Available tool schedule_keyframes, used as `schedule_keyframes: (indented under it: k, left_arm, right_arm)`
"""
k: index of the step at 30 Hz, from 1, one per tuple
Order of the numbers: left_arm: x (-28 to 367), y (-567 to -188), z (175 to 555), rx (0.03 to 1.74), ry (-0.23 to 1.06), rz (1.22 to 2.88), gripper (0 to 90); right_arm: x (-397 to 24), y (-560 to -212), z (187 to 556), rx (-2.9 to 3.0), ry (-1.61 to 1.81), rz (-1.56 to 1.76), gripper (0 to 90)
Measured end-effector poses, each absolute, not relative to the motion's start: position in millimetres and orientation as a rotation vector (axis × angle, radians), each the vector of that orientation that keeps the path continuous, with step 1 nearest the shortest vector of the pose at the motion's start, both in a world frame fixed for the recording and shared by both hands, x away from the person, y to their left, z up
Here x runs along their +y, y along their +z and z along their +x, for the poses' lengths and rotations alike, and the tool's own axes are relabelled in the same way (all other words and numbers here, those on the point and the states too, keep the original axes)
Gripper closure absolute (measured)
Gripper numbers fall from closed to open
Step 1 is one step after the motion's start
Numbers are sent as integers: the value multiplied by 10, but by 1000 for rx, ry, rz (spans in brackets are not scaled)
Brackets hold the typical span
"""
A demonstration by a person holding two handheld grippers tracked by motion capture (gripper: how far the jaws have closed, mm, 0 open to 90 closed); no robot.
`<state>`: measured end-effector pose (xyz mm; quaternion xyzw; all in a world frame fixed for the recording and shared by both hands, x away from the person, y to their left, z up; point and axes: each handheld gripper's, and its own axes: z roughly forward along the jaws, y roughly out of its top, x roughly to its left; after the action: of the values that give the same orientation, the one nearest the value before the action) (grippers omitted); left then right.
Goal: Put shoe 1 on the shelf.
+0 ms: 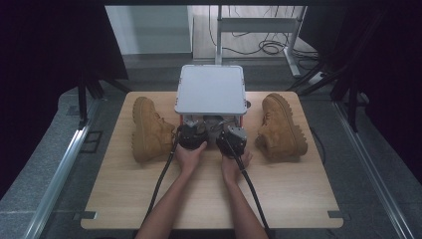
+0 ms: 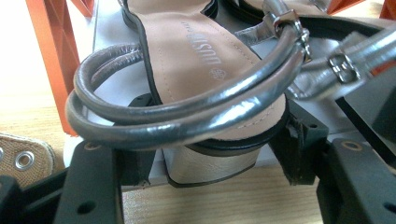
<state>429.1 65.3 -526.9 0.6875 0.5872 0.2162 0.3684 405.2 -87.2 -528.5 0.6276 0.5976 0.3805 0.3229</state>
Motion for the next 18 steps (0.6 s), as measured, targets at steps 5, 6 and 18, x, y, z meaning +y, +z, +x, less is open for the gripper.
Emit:
schedule_keyframes:
  k: [5, 6, 18]
  left_arm:
    - [655, -5267, 4291, 1508, 553, 1766, 375]
    - [655, -5268, 4291, 1507, 554, 1767, 375]
    - [652, -5271, 4291, 1508, 552, 1758, 375]
  right_arm:
    - [-878, -5324, 4113, 1545, 1023, 1649, 414]
    - [-869, -5328, 4119, 1540, 1024, 1650, 414]
    - [-768, -5361, 4227, 1575, 990, 1578, 402]
